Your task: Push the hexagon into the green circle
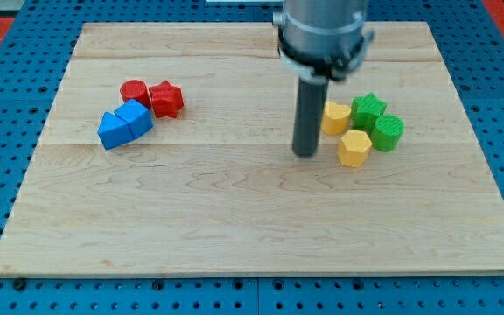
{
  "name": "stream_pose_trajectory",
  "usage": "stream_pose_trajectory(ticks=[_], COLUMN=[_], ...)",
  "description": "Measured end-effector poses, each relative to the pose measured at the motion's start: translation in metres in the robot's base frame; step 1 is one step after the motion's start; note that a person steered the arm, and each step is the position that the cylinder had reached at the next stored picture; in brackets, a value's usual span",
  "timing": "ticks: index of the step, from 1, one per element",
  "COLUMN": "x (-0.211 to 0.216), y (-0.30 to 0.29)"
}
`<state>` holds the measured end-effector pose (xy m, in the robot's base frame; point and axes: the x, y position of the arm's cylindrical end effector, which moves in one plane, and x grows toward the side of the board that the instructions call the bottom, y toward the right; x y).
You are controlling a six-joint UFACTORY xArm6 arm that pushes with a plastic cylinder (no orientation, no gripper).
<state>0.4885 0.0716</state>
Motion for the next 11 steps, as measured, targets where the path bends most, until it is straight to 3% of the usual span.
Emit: stream_pose_trajectory(ticks=[1, 2, 3, 4, 6, 9, 10, 11], x=[0.049, 0.016, -0.017, 0.0, -0.023, -0.036, 0.004, 0.004], y=[0.064, 0.09, 0.072, 0.061, 0.0, 0.041, 0.037, 0.038])
